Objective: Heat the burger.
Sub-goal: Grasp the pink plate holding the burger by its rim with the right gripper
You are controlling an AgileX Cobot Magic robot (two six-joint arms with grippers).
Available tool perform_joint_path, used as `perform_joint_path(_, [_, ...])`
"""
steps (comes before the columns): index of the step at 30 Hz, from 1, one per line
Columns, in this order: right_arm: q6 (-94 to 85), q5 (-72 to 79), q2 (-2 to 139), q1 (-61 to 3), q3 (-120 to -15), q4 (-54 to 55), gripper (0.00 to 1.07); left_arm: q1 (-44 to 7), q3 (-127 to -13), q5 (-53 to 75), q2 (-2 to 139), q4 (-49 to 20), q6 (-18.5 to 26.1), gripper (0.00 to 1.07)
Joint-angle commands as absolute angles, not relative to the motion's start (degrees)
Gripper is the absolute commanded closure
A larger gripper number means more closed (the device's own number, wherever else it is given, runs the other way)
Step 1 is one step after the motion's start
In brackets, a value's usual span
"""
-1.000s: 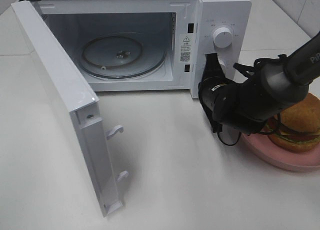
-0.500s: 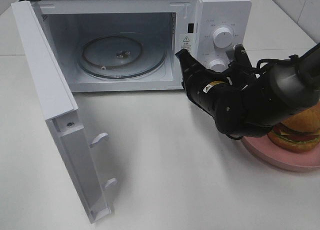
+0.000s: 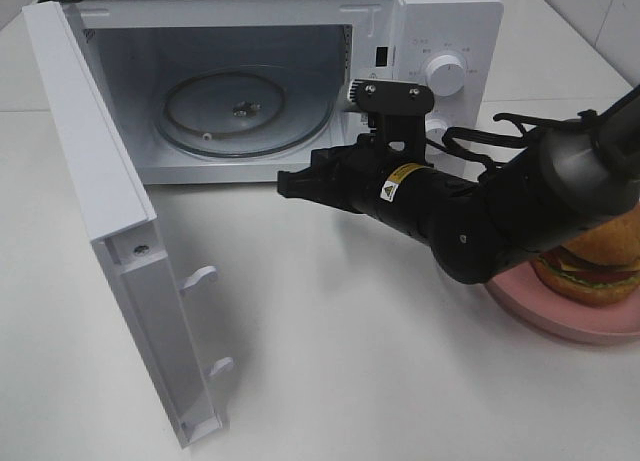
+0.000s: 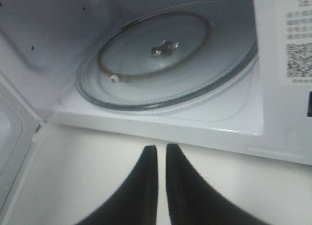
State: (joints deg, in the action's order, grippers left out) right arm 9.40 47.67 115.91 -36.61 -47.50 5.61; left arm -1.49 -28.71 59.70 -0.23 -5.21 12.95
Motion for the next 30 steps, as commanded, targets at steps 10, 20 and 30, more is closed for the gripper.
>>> perform_joint_path(10, [0.0, 23.78, 109.55, -36.5, -50.02, 0.0, 0.98, -1.2, -28.53, 59.42, -1.49, -5.21, 12.72, 1.06])
perform_joint_path(20, [0.0, -9.22, 106.86, -36.5, -59.76, -2.06, 0.98, -1.2, -28.53, 59.42, -1.49, -5.21, 12.72, 1.06])
perform_joint_path(30, [4.18, -39.36, 106.86, -36.5, -70.36, 0.0, 0.94, -1.2, -28.53, 59.42, -1.49, -5.21, 12.72, 1.06])
